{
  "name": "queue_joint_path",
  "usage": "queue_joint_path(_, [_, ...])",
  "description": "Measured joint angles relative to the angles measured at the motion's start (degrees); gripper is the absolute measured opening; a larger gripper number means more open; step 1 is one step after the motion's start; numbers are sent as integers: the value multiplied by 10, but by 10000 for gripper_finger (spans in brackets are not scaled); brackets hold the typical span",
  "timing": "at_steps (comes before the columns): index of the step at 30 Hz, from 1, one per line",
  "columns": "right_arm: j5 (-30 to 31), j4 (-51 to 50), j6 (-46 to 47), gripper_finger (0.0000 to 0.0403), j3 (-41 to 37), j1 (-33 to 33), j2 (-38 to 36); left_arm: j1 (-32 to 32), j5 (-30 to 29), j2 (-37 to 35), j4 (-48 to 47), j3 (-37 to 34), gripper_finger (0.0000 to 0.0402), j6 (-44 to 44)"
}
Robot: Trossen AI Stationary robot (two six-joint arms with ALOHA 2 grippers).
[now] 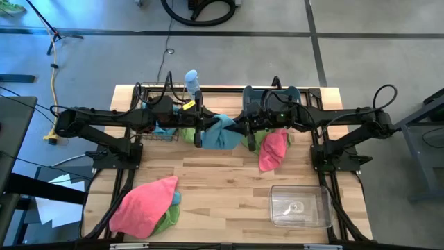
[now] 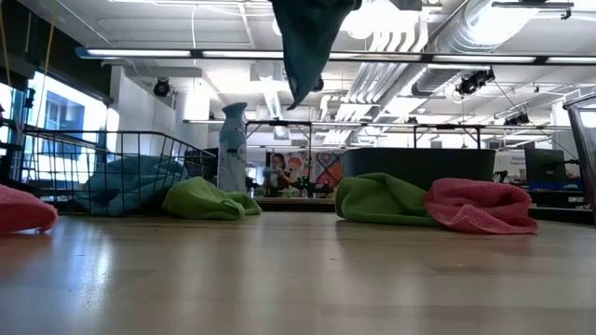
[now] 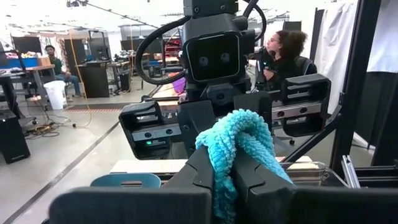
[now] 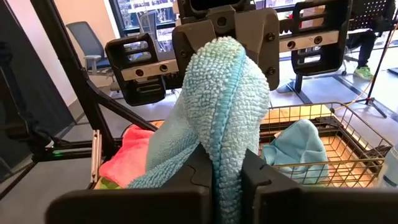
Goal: Sort microfiber towel by color & place in baskets
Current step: Put the top blue towel into the wire basket
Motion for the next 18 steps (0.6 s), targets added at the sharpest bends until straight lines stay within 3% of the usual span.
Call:
queue_joint_path(8, [-7, -40, 4, 4, 0, -3, -20, 0, -5, -26, -62, 0, 79, 0])
queue_joint_path(13, [0, -109, -14, 3, 0, -14, -68, 0, -11, -67, -176, 0, 136, -6])
queue_joint_path(18, [12, -190, -15, 2, 0, -35, -134, 0, -59, -112, -289, 0, 167, -30])
